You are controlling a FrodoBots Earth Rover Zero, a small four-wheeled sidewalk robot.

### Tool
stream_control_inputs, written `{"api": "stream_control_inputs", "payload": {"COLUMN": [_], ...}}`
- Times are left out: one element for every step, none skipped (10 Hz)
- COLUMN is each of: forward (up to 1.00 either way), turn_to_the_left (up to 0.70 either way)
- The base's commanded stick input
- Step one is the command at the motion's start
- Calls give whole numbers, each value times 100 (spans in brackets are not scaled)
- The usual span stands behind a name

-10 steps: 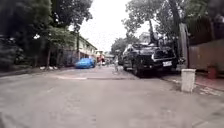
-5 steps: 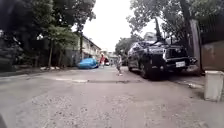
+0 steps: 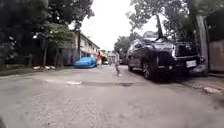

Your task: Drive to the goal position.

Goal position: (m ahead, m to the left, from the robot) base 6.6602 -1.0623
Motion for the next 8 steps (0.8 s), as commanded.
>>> {"api": "stream_control_inputs", "payload": {"forward": [100, 100, 100, 100, 100, 100, 100, 100], "turn_to_the_left": [1, 25, 27, 27, 27, 27, 27, 9]}}
